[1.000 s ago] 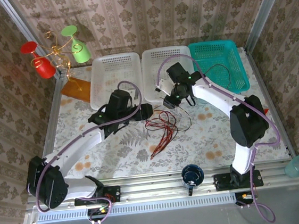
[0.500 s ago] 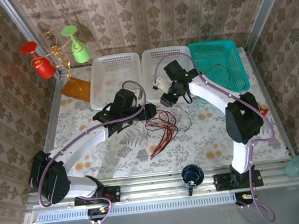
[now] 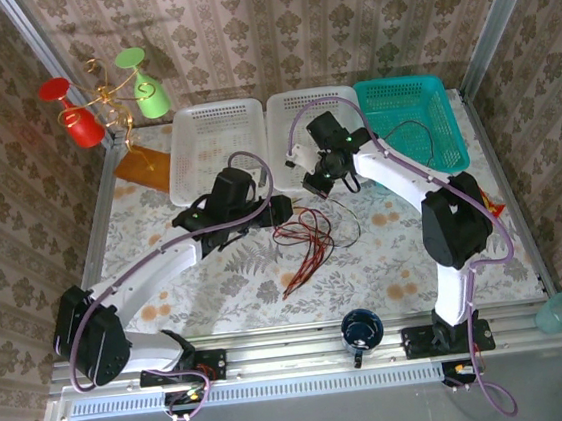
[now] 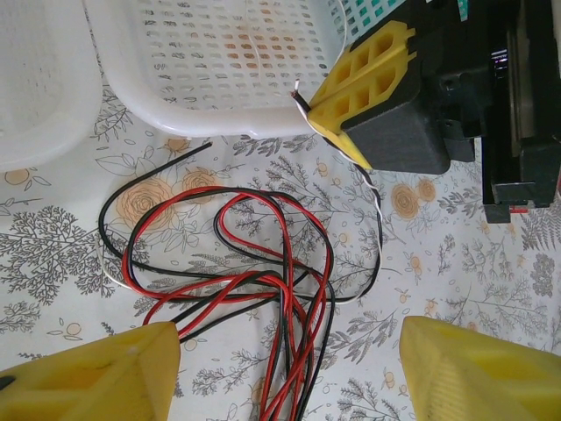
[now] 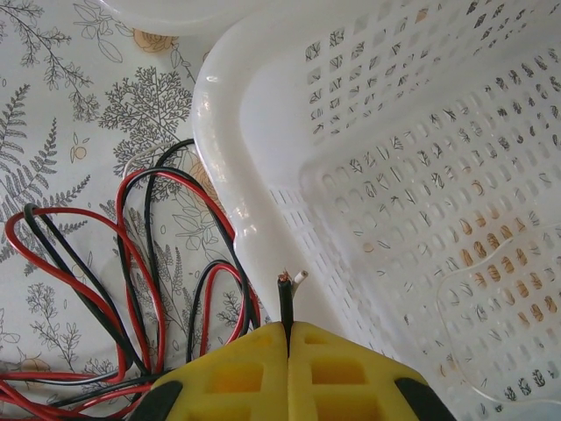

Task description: Untangle the cables

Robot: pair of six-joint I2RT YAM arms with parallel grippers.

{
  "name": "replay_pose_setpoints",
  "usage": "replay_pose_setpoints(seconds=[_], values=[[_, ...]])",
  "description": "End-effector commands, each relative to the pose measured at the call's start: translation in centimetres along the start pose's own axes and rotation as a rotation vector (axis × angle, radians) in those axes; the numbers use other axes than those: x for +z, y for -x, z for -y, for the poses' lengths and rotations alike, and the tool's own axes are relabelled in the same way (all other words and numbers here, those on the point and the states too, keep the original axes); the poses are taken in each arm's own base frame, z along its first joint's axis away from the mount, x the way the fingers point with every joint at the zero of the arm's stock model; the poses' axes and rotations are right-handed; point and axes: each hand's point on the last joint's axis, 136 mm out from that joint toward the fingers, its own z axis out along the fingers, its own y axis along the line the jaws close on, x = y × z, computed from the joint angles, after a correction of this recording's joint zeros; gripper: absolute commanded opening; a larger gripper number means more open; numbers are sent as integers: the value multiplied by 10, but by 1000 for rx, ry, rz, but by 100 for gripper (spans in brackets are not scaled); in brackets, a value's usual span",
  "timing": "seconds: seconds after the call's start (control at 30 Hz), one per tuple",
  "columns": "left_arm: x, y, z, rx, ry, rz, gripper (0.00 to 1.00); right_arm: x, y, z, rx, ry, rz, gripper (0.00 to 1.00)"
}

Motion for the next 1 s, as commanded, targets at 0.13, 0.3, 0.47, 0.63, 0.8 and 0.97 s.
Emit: replay_pose_setpoints(seconds=[0.13, 0.3, 0.47, 0.63, 0.8, 0.97], values=[[-13, 9, 3, 21, -8, 25, 68, -16, 8, -4, -23, 6, 25, 0], [-14, 8, 6, 26, -27, 30, 68, -38, 16, -6, -12, 3, 76, 0], [-26, 18, 27, 113, -98, 64, 67, -82, 24, -11, 42, 5, 204, 0], [-42, 29, 57, 214, -215, 108, 66, -128, 32, -23, 92, 32, 365, 0], [-60, 47, 94, 284, -375, 194, 64, -177, 41, -29, 113, 6, 544, 0], [-67, 53, 110, 474, -436, 315, 62, -217, 60, -38, 123, 57, 716, 0]])
